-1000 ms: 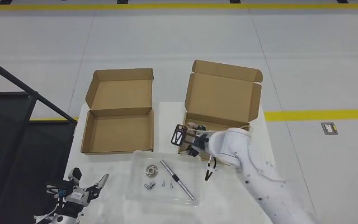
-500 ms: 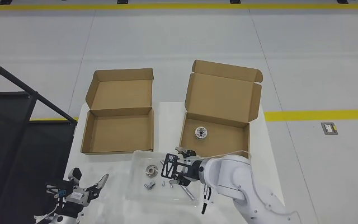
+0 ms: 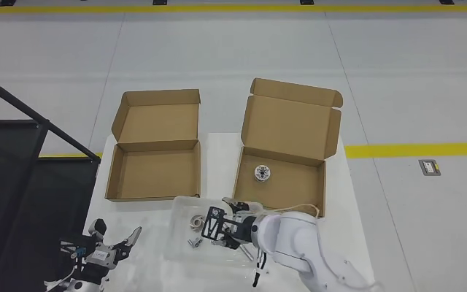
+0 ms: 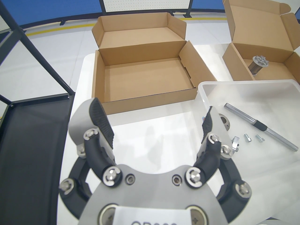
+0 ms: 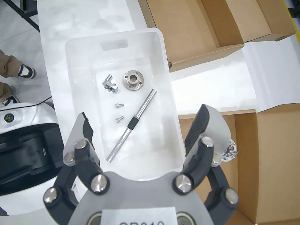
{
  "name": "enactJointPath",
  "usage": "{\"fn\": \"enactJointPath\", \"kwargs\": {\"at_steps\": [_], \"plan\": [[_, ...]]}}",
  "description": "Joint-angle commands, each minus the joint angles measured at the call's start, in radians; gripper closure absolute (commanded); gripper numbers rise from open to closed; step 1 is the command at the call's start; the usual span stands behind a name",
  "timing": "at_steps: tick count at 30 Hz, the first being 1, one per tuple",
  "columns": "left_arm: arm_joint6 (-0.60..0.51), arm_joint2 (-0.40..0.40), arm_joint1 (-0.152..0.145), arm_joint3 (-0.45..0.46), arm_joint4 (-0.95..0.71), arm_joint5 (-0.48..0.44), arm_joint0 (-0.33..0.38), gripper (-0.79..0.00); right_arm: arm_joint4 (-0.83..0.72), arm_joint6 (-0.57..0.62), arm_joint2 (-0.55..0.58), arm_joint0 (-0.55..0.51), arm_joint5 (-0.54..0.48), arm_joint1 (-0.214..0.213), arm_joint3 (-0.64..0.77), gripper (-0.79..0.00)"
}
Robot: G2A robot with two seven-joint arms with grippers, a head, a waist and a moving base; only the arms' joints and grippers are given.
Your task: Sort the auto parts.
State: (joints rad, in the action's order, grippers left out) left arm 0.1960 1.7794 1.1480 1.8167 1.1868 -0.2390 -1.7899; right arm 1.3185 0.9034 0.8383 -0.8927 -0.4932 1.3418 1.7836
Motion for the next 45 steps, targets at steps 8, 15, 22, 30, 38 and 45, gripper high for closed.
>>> {"fn": "enactJointPath", "kwargs": {"at_steps": [8,15,22,30,38,45], "plan": [[0.000,0.000,0.000,0.000,0.000,0.000,0.000,-0.785,0.118,0.216,-0.210,0.026,0.494,0.082,-0.010,-0.785],[0.000,0.000,0.000,0.000,0.000,0.000,0.000,-0.785,0.118,0.289,-0.268,0.097,0.678,0.151,-0.199,-0.785],[0.000,0.000,0.000,0.000,0.000,0.000,0.000,-0.785,0.010,0.324,-0.257,0.174,0.649,0.197,-0.385,-0.668],[0.000,0.000,0.000,0.000,0.000,0.000,0.000,-0.785,0.024,0.346,-0.273,0.205,0.684,0.235,-0.484,-0.403],[0.000,0.000,0.000,0.000,0.000,0.000,0.000,-0.785,-0.014,0.311,-0.260,0.225,0.661,0.266,-0.586,-0.339],[0.000,0.000,0.000,0.000,0.000,0.000,0.000,-0.785,-0.040,0.304,-0.246,0.241,0.649,0.287,-0.654,-0.302]]}}
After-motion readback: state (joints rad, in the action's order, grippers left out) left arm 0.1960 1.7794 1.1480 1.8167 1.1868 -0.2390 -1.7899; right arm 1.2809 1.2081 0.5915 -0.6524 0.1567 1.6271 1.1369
